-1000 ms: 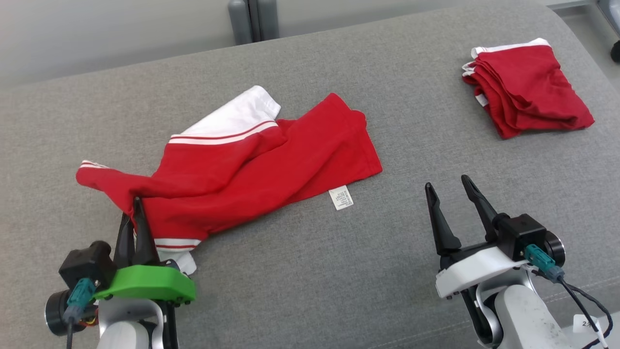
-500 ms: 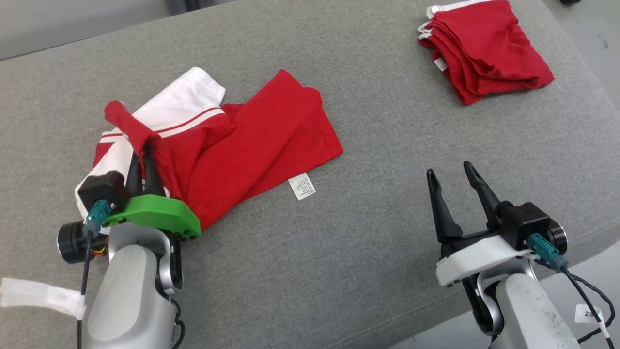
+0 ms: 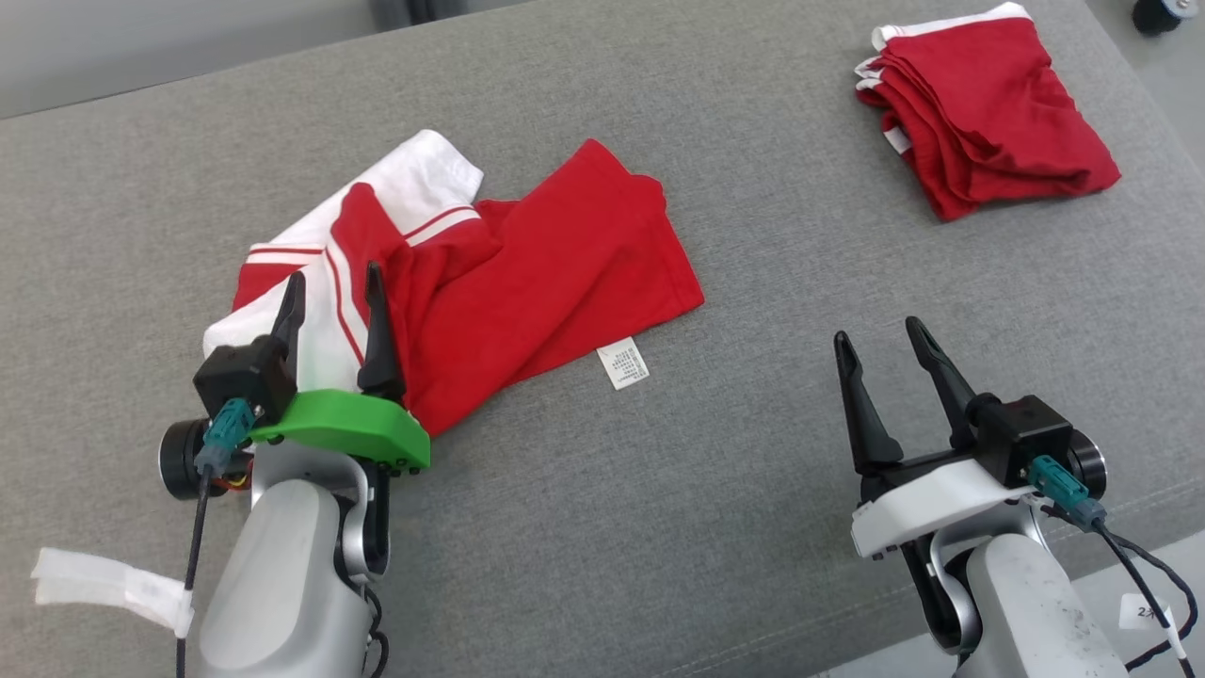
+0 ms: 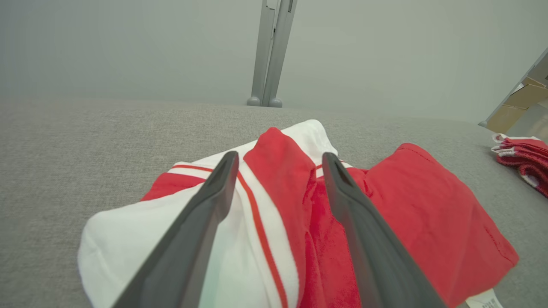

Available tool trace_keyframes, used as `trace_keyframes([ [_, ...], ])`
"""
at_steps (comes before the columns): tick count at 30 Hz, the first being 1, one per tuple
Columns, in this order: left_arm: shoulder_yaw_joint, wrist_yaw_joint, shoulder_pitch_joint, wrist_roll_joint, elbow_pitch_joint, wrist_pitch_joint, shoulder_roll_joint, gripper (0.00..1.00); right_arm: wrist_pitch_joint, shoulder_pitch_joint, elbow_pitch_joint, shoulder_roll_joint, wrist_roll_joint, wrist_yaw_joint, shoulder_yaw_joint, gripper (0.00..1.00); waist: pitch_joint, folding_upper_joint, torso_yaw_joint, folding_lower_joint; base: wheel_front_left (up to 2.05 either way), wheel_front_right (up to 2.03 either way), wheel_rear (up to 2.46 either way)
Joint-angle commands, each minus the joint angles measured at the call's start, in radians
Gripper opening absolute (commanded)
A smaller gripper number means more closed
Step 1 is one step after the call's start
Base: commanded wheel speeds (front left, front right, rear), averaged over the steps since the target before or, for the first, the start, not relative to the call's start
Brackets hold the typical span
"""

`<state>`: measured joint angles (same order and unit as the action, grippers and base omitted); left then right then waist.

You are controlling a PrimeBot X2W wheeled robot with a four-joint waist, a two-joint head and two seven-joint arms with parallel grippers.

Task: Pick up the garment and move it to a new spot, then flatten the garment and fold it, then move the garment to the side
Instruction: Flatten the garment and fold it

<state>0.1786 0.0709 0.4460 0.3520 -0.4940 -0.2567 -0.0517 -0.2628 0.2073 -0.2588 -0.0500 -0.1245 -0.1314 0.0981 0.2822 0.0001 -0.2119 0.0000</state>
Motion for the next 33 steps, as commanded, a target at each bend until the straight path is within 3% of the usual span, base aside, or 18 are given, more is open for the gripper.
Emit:
trace_keyframes([
  [1,-0.007,0.011,-0.035,0.006,0.023,-0.006,-0.002,1.0,-0.003,-0.012,-0.003,-0.001,0.004,0.001,-0.002,1.0,-0.046,-0.0001,0.056,0.0,0.0,0.0,0.0],
  [7,-0.063,0.044,-0.116,0.042,0.08,0.01,-0.026,1.0,-0.003,-0.016,-0.006,-0.001,0.005,0.001,0.003,1.0,-0.067,-0.0001,0.093,0.0,0.0,0.0,0.0],
  [14,-0.068,0.016,-0.136,0.102,0.046,0.102,-0.029,1.0,-0.003,-0.007,-0.004,-0.001,0.012,0.002,0.009,1.0,-0.05,-0.0001,0.086,0.0,0.0,0.0,0.0],
  [20,-0.088,0.042,-0.08,0.1,-0.032,0.112,-0.062,1.0,-0.003,0.007,-0.006,-0.001,0.016,0.002,0.012,1.0,-0.022,-0.0001,0.053,0.0,0.0,0.0,0.0],
  [28,-0.092,0.024,-0.002,0.107,-0.156,0.12,-0.098,1.0,-0.003,0.009,-0.008,-0.001,0.019,0.002,0.009,1.0,-0.003,-0.0001,0.02,0.0,0.0,0.0,0.0],
  [29,-0.091,0.022,0.004,0.107,-0.165,0.117,-0.098,0.89,-0.003,0.009,-0.009,-0.001,0.018,0.002,0.009,1.0,-0.003,-0.0001,0.019,0.0,0.0,0.0,0.0],
  [30,-0.09,0.02,0.01,0.107,-0.175,0.113,-0.099,0.49,-0.003,0.009,-0.01,-0.001,0.018,0.002,0.01,1.0,-0.004,-0.0001,0.018,0.0,0.0,0.0,0.0],
  [31,-0.089,0.019,0.014,0.107,-0.182,0.113,-0.098,0.3,-0.003,0.008,-0.01,-0.001,0.017,0.002,0.009,1.0,-0.005,-0.0001,0.017,0.0,0.0,0.0,0.0],
  [32,-0.086,0.018,0.018,0.106,-0.189,0.106,-0.098,0.0,-0.003,0.007,-0.011,-0.001,0.017,0.002,0.008,1.0,-0.007,-0.0001,0.017,0.0,0.0,0.0,0.0],
  [33,-0.084,0.016,0.021,0.105,-0.194,0.1,-0.098,0.0,-0.003,0.006,-0.012,-0.001,0.016,0.002,0.008,1.0,-0.009,-0.0001,0.018,0.0,0.0,0.0,0.0],
])
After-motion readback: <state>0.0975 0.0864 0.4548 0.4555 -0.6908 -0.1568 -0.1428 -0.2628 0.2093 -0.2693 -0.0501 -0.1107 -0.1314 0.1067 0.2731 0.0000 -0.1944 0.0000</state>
